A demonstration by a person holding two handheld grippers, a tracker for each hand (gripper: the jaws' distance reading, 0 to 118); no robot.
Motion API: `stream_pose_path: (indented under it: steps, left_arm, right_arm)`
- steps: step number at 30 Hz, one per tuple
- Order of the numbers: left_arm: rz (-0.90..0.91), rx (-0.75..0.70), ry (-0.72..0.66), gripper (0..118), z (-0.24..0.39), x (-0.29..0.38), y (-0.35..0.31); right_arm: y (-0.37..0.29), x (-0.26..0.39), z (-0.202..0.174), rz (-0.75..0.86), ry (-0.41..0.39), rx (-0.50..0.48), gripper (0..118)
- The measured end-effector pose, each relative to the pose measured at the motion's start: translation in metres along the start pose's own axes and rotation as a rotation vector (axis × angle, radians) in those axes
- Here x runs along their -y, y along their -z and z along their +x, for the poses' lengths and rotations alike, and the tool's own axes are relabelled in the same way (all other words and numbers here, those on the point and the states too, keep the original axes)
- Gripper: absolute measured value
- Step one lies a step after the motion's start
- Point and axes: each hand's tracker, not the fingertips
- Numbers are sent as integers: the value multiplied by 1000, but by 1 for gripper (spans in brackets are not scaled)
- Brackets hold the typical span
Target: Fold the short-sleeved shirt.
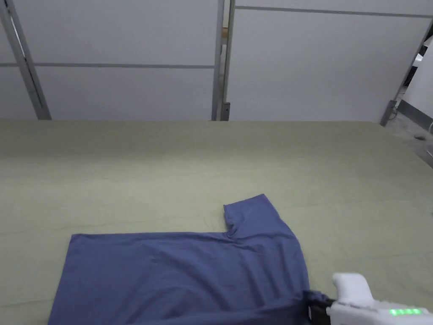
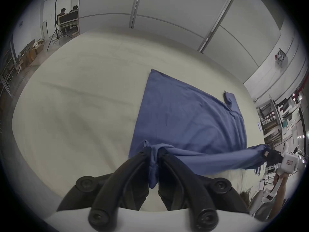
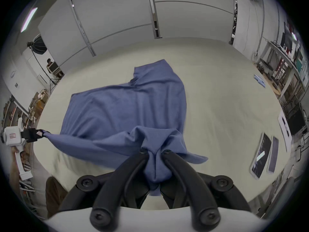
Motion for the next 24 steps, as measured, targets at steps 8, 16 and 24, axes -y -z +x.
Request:
stream_pose_path:
  steps: [8, 16, 24]
  left_arm:
    - [-202, -123, -55, 8, 7, -44, 138]
    - [245, -55, 110, 118, 11, -30, 55]
    - [659, 93, 1, 0, 10, 41, -97]
  right_arm:
    - [157, -45, 6, -257, 79, 80, 12]
    - [76, -16, 3, 202, 57, 108, 118]
    - [-71, 37, -21, 730, 15, 130, 2]
